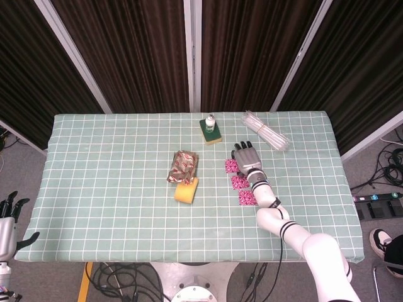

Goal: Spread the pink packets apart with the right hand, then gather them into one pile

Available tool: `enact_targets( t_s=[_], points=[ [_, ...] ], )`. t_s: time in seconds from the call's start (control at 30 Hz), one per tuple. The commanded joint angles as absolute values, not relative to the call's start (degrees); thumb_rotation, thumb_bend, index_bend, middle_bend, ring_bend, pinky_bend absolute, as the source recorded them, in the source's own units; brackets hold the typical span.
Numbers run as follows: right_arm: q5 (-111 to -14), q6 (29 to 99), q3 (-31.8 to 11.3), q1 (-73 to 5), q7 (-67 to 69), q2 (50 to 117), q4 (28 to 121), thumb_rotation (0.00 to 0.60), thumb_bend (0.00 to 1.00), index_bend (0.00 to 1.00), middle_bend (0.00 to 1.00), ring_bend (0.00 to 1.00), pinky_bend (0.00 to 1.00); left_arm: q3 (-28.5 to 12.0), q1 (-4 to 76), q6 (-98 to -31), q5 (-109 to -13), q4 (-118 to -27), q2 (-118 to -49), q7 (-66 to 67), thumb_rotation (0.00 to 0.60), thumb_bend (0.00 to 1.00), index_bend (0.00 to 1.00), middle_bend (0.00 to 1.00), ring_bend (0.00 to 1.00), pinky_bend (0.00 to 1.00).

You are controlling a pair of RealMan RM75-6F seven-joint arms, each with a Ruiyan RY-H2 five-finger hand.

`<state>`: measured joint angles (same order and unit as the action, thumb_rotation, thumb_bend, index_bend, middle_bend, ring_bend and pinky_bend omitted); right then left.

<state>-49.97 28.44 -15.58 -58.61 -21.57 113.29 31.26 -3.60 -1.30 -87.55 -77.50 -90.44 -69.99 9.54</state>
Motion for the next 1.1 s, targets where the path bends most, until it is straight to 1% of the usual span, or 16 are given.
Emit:
enact_targets(
  t_s=[0.03, 0.17, 0.3, 0.53, 0.8, 1.0, 1.1],
  points=[
    [-50.61, 28.97, -15.66, -58.3, -21.4, 112.35, 32.42, 0.599, 0.16, 0.42, 0.1, 0.0, 0.0, -3.68, -1.22, -87.5, -77.5, -90.42, -70.01, 9.52, 0.6, 0.12, 0.27, 0.18, 0.15, 0.17],
    [-51.33, 30.09, -15.71, -57.67, -21.23, 110.44, 35.48, 0.599, 0.16, 0.42, 0.1, 0.0, 0.0, -3.77, -1.11, -87.47, -77.56, -90.43, -69.98, 9.57, 0.6, 0.12, 0.27, 0.18, 0.15, 0.17],
    [-52.07, 32.18, -15.27, -56.2, -21.61, 107.15, 40.69, 0.599, 0.16, 0.41, 0.1, 0.0, 0.0, -3.74, -1.05, -87.43, -77.7, -90.36, -70.03, 9.55, 0.6, 0.12, 0.27, 0.18, 0.15, 0.17],
    [-50.47, 37.68, -13.48, -51.6, -24.93, 98.67, 56.05, 0.599, 0.16, 0.4, 0.1, 0.0, 0.0, -3.87, -0.78, -87.38, -78.01, -90.2, -70.19, 9.4, 0.6, 0.12, 0.27, 0.18, 0.15, 0.17],
    [-46.26, 44.69, -9.33, -46.42, -30.17, 89.77, 73.27, 0.599, 0.16, 0.39, 0.1, 0.0, 0.0, -4.04, -0.24, -86.89, -78.34, -89.83, -70.28, 8.97, 0.6, 0.12, 0.27, 0.18, 0.15, 0.17],
    [-45.37, 48.53, -6.15, -43.86, -31.91, 87.43, 80.23, 0.595, 0.16, 0.39, 0.1, 0.0, 0.0, -4.09, 0.15, -86.68, -78.71, -89.62, -70.5, 8.73, 0.6, 0.12, 0.27, 0.18, 0.15, 0.17],
    [-45.05, 49.09, -5.01, -43.23, -32.11, 87.71, 81.26, 0.6, 0.16, 0.39, 0.1, 0.0, 0.0, -4.05, 0.13, -86.74, -78.77, -89.51, -70.58, 8.58, 0.6, 0.12, 0.27, 0.18, 0.15, 0.17]
  ],
)
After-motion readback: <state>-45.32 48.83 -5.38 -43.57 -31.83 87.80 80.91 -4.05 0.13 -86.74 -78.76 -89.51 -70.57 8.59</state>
